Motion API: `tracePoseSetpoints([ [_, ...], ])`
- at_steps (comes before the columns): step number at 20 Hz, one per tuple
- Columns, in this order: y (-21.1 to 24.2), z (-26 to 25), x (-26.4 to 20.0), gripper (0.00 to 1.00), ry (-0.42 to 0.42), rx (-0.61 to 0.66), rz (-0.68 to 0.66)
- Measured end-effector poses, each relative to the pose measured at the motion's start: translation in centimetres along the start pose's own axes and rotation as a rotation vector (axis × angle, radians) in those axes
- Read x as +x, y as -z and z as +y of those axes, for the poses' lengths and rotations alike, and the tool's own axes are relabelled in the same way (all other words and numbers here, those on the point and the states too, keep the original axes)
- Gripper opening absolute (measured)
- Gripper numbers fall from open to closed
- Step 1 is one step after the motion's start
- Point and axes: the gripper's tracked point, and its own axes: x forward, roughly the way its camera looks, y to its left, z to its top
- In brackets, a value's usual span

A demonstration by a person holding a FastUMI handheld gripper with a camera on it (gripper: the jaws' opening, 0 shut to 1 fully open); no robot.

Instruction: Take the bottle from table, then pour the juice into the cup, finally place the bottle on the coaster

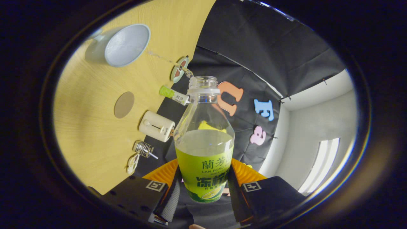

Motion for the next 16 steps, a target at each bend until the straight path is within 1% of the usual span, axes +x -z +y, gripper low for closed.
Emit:
tracePoseSetpoints([
  [16, -0.65, -0.67, 0.39, 0.74, 0.028, -0.059, -0.019],
])
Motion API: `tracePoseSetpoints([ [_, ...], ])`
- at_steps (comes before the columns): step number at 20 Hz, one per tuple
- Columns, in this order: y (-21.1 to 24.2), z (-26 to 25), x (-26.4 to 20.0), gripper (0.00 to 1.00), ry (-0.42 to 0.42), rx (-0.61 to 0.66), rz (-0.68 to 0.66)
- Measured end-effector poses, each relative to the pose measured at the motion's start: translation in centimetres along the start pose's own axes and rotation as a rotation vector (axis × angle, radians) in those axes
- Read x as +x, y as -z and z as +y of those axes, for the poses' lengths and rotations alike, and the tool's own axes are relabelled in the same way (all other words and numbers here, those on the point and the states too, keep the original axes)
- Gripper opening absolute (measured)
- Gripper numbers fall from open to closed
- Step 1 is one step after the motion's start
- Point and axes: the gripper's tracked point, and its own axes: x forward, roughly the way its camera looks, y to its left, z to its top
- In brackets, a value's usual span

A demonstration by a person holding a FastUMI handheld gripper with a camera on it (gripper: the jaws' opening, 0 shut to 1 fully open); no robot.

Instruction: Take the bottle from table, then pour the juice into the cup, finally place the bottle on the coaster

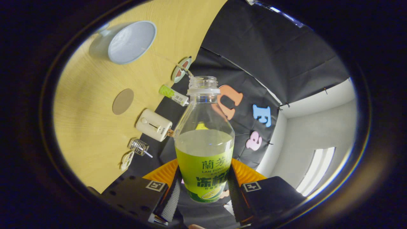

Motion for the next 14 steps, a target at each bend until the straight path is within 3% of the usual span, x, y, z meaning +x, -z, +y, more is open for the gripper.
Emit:
tracePoseSetpoints([
  [14, -0.29, -0.1, -0.16, 0.74, 0.003, 0.025, -0.004],
])
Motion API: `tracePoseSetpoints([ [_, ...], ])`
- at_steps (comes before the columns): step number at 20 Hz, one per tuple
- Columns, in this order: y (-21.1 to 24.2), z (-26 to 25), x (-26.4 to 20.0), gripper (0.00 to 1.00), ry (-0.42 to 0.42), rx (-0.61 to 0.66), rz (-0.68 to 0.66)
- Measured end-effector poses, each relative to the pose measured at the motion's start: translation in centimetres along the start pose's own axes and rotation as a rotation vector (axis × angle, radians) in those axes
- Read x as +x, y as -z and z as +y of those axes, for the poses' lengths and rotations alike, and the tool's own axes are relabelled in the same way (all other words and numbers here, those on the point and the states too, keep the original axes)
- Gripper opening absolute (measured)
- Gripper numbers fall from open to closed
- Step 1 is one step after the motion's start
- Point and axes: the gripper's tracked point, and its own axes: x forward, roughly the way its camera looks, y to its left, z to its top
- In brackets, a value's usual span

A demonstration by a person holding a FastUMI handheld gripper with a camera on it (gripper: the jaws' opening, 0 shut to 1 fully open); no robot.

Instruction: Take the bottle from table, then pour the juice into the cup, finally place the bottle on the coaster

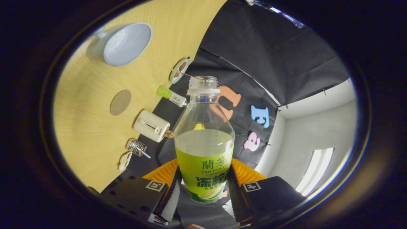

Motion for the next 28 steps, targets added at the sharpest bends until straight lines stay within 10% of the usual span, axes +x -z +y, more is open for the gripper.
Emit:
tracePoseSetpoints([
  [15, -1.4, 4.6, -1.5, 0.74, -0.205, 0.539, 0.054],
  [28, 2.1, 4.2, -0.9, 0.74, -0.349, 1.318, 0.1],
])
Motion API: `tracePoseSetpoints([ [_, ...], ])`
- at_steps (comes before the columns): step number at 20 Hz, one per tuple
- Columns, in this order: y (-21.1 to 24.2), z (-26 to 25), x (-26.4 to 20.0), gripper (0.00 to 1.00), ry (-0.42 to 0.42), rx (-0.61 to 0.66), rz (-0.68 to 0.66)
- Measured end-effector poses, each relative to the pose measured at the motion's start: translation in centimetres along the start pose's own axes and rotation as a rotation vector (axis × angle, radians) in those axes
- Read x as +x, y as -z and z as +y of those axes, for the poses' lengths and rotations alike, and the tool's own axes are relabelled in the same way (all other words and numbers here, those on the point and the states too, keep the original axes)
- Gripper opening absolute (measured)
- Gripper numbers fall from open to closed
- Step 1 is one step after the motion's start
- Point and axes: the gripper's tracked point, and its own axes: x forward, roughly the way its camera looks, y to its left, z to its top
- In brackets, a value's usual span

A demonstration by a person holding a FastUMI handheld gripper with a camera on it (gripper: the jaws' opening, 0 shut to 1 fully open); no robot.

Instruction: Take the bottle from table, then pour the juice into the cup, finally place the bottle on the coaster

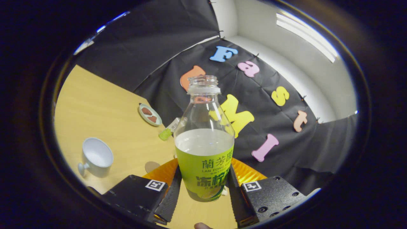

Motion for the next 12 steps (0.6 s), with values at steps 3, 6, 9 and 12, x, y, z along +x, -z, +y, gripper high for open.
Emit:
tracePoseSetpoints([
  [3, -0.8, -1.5, -0.1, 0.74, -0.042, 0.191, -0.003],
  [6, -1.8, -3.5, 0.8, 0.74, -0.051, 0.303, -0.026],
  [9, -2.6, -3.7, 2.4, 0.74, -0.095, 0.409, -0.039],
  [12, -3.5, -3.8, 4.0, 0.74, -0.12, 0.485, -0.05],
])
